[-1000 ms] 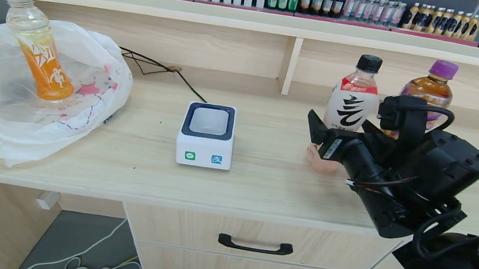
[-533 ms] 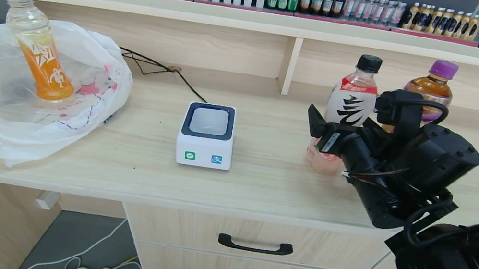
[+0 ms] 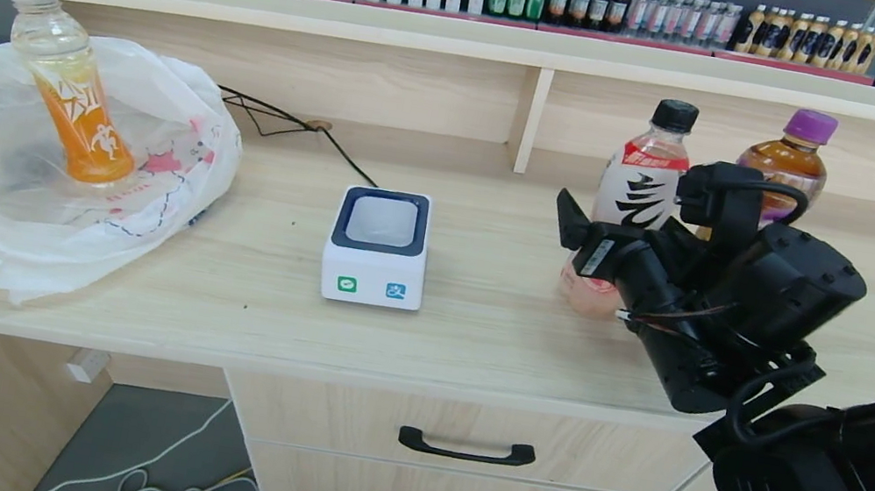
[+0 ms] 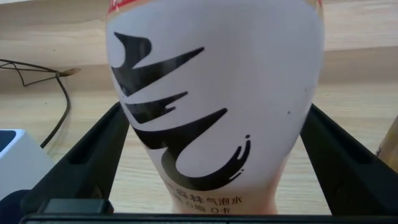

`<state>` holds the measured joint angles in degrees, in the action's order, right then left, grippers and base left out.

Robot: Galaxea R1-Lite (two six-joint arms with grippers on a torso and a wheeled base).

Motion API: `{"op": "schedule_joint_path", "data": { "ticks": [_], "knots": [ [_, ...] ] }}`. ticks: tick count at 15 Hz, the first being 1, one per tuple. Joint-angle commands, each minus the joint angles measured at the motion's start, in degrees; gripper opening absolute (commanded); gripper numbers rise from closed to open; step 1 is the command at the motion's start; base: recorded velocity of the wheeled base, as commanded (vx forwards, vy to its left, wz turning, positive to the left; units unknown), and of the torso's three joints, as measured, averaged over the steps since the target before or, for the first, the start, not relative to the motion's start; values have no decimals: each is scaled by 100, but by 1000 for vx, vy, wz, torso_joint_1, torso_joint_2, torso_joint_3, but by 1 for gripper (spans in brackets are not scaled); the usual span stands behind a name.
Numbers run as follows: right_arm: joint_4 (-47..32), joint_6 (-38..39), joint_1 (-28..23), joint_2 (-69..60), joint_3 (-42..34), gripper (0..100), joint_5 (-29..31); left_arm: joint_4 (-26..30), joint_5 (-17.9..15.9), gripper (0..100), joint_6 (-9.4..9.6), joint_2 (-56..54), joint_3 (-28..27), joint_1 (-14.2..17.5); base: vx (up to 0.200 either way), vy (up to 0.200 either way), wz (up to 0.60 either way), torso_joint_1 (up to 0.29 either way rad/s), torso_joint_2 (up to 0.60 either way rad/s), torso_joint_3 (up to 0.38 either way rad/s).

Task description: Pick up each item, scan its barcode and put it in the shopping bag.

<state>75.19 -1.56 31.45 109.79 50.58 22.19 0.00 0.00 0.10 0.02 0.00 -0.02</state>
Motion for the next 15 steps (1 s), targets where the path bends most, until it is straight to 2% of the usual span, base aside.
{"op": "schedule_joint_path", "data": {
  "ticks": [1, 15],
  "knots": [
    [4, -2, 1, -10, 5, 0, -4, 0, 9, 100, -1, -2, 0, 2, 0, 0, 0, 0, 0, 0],
    [4, -125, 28, -485, -268, 0, -30, 0, 9, 100, -1, -2, 0, -6, 0, 0, 0, 0, 0, 0]
  ]
}}
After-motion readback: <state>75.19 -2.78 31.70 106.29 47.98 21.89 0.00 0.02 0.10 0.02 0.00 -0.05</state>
